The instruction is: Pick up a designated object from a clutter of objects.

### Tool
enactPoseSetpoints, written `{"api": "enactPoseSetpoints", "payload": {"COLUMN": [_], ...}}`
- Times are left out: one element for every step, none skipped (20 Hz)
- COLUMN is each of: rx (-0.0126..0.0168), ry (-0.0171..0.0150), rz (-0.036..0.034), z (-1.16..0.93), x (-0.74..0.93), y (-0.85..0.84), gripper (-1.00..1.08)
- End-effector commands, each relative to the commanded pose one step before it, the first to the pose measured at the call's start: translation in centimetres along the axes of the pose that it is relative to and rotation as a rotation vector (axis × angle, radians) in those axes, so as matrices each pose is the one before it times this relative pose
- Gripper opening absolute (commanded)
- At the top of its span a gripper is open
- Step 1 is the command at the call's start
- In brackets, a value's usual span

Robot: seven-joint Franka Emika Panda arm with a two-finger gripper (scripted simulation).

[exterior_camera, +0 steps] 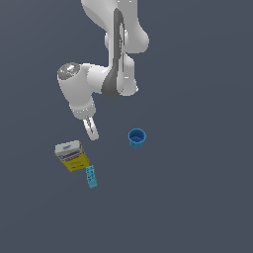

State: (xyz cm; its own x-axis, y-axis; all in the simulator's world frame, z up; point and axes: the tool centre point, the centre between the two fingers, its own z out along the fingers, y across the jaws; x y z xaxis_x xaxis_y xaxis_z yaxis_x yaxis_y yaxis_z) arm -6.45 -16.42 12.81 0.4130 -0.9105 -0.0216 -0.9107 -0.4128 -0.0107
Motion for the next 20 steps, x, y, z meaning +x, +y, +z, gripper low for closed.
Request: {"api": "enactPoseSetpoints", "payload": {"rx": [-0.00155, -0.00077, -0.00073, -0.00069, -0.00064, -0.00059, -0.00053, -0.00047, -0.00041, -0.00035, -0.00029, -0.00022, -0.00016, -0.00009, -0.00003, -0.00035, 0.0, 0.0, 0.0, -0.00009], "ry": [0.00611, 0.00204, 0.00197, 0.00188, 0.00178, 0.00166, 0.00152, 0.00137, 0.00121, 0.00105, 0.00087, 0.00068, 0.00049, 0.0003, 0.0001, -0.00082, 0.0, 0.0, 0.0, 0.00013], "rz": [0.07913, 0.02639, 0.02443, 0.02248, 0.02051, 0.01856, 0.01661, 0.01464, 0.01269, 0.01075, 0.00877, 0.00683, 0.0049, 0.00291, 0.00097, -0.00571, 0.0, 0.0, 0.0, 0.00067], "z": [1.038, 0.349, 0.321, 0.293, 0.265, 0.239, 0.212, 0.186, 0.161, 0.135, 0.11, 0.086, 0.061, 0.037, 0.012, -0.056, 0.028, 0.083, 0.138, 0.192], "x": [0.499, 0.188, 0.179, 0.17, 0.159, 0.147, 0.135, 0.121, 0.106, 0.092, 0.075, 0.059, 0.044, 0.025, 0.008, -0.041, -0.002, -0.005, -0.008, 0.015], "y": [1.1, 0.373, 0.345, 0.317, 0.289, 0.261, 0.233, 0.205, 0.178, 0.151, 0.122, 0.095, 0.069, 0.04, 0.013, -0.054, 0.001, 0.002, 0.003, 0.021], "gripper": [1.0, 1.0, 1.0, 1.0, 1.0, 1.0, 1.0, 1.0, 1.0, 1.0, 1.0, 1.0, 1.0, 1.0, 1.0, 1.0, 1.0, 1.0, 1.0, 1.0]}}
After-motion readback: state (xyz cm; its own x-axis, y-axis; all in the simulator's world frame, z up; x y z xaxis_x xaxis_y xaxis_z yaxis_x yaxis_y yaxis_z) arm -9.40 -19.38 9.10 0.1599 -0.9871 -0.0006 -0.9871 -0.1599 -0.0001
